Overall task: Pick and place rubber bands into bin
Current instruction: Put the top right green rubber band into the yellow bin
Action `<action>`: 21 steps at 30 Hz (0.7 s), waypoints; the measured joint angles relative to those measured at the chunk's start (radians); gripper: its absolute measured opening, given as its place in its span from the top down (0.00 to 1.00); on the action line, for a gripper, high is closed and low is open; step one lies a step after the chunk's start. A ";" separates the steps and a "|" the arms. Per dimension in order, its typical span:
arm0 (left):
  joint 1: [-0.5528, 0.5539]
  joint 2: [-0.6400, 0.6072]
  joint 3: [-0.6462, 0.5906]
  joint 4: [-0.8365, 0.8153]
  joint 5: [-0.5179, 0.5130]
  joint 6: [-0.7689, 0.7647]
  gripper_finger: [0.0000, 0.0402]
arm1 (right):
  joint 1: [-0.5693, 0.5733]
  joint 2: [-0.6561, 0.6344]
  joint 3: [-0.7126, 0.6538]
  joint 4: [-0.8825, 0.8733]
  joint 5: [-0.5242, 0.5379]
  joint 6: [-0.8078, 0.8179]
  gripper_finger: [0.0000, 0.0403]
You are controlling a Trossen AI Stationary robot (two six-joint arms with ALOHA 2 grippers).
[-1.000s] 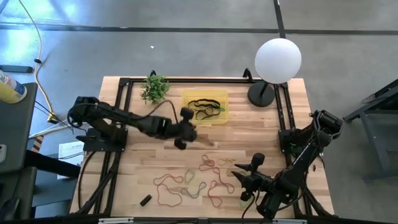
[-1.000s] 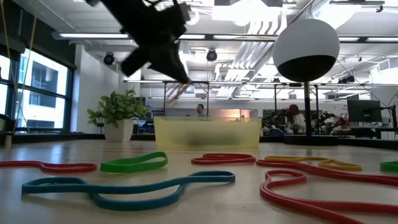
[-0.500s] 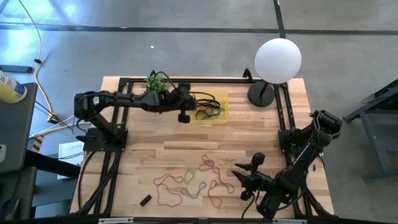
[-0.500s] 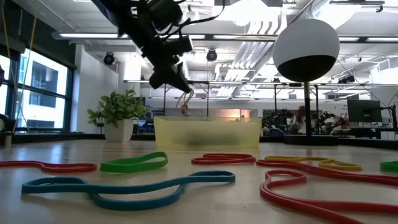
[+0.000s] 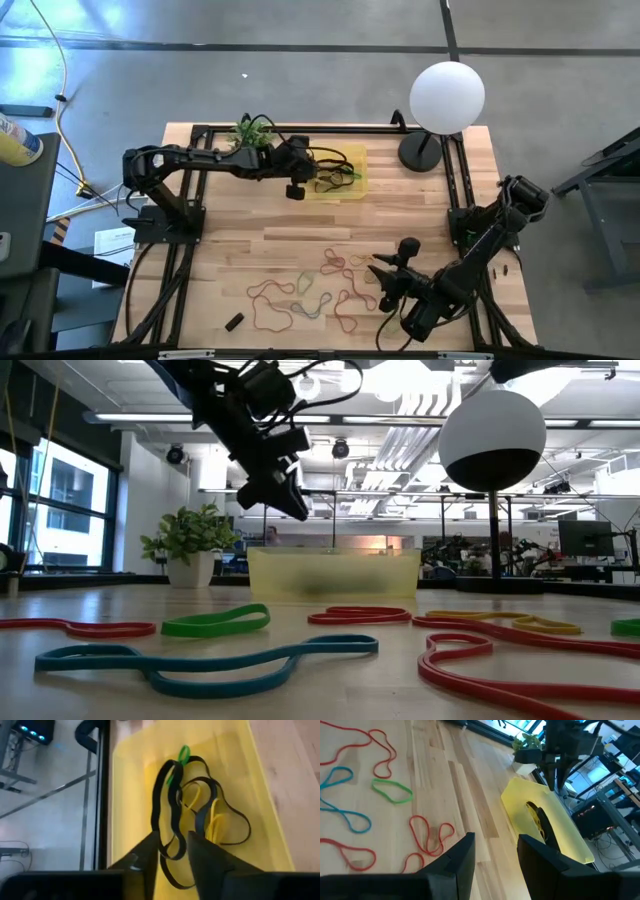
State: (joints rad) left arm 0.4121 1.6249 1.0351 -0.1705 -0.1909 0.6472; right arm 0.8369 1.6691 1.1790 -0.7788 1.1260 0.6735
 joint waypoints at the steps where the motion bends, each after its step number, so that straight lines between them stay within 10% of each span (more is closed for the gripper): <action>1: 0.000 0.000 0.000 0.000 0.001 0.000 0.73 | -0.002 0.000 0.000 0.000 -0.002 0.000 0.66; 11: -0.033 -0.054 0.000 -0.052 0.265 -0.020 0.60 | -0.074 0.000 -0.026 -0.033 -0.174 0.068 0.66; 21: -0.198 -0.126 0.000 -0.275 0.268 -0.009 0.68 | -0.167 -0.023 -0.228 0.131 -0.373 0.063 0.66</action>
State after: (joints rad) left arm 0.2136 1.4986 1.0351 -0.4459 0.0775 0.6384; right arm 0.6698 1.6458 0.9512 -0.6477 0.7532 0.7361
